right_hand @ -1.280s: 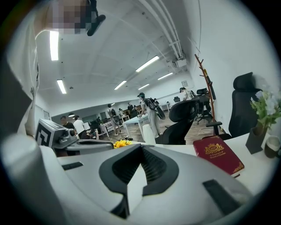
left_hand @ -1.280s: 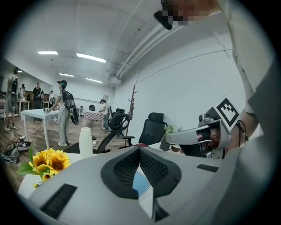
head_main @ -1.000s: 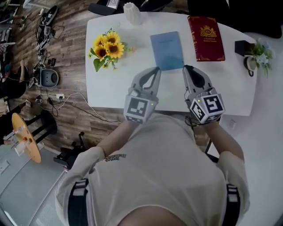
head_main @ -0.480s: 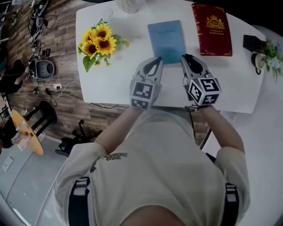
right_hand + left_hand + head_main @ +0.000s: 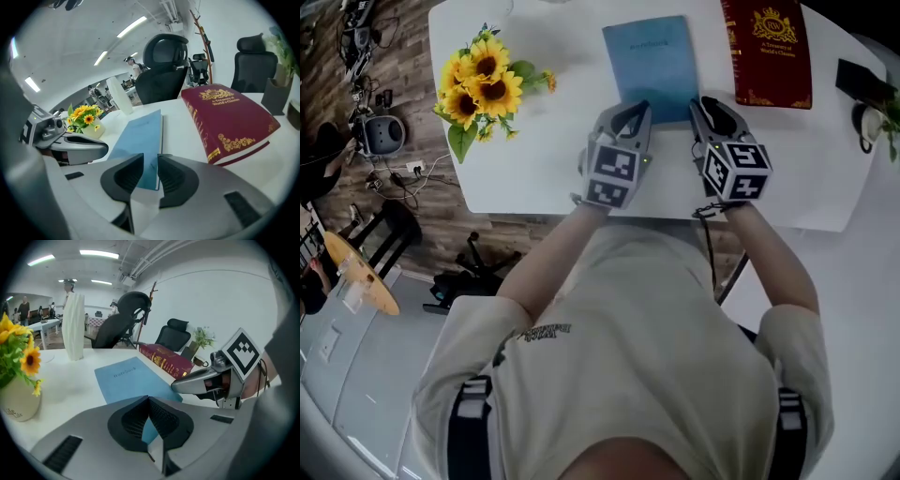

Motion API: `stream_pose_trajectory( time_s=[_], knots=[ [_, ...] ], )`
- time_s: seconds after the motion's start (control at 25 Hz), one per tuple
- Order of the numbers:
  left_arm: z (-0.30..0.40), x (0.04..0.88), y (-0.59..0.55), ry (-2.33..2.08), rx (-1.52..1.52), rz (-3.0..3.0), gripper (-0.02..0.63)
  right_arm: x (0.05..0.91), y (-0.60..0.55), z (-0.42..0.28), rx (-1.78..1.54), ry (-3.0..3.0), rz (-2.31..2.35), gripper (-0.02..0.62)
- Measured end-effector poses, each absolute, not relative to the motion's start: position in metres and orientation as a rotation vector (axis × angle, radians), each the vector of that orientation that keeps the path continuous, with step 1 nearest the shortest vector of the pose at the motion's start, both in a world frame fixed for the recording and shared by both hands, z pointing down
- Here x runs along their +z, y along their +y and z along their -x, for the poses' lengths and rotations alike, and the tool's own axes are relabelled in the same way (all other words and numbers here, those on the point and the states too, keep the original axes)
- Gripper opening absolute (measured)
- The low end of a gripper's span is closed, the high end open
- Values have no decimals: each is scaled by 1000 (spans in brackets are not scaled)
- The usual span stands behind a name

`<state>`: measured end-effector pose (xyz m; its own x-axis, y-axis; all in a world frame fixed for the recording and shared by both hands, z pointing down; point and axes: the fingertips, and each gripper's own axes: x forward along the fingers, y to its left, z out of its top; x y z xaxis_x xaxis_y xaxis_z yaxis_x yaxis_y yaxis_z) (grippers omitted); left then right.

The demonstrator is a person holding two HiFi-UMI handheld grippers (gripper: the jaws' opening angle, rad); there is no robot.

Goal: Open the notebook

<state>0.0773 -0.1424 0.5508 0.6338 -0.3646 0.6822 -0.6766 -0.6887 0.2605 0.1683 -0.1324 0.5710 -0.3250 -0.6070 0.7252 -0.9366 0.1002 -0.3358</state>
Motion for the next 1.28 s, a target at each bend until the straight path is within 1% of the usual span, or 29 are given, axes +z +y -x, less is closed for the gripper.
stream_pose_trajectory(
  time_s=[0.12,0.16,0.2,0.36,0.44,0.64,0.8,0.92,1.0,1.12,1.28],
  knots=[
    [-81,571,-139,-765,898,-2320,2,586,-129,-168,1156,-1957,-1479,97],
    [-82,577,-138,-753,920,-2310,2,590,-129,-166,1171,-1955,-1469,129],
    [-82,582,-137,-740,938,-2298,2,593,-128,-166,1187,-1953,-1463,133],
    [-82,591,-137,-717,934,-2279,2,597,-128,-166,1235,-1950,-1471,133],
    [-82,591,-137,-726,920,-2290,2,596,-128,-164,1233,-1955,-1477,109],
    [-80,584,-137,-749,898,-2296,2,584,-128,-163,1226,-1965,-1507,100],
    [-69,564,-140,-787,861,-2313,2,554,-131,-156,1145,-2033,-1526,81],
    [-55,545,-143,-829,826,-2323,2,523,-134,-136,1054,-2140,-1488,76],
    [-43,532,-144,-860,805,-2328,2,504,-133,-112,989,-2230,-1417,61],
    [-21,514,-144,-908,772,-2321,2,485,-130,-68,906,-2354,-1274,63],
    [13,487,-144,-984,688,-2285,2,483,-125,-15,812,-2463,-1058,109]
  ],
)
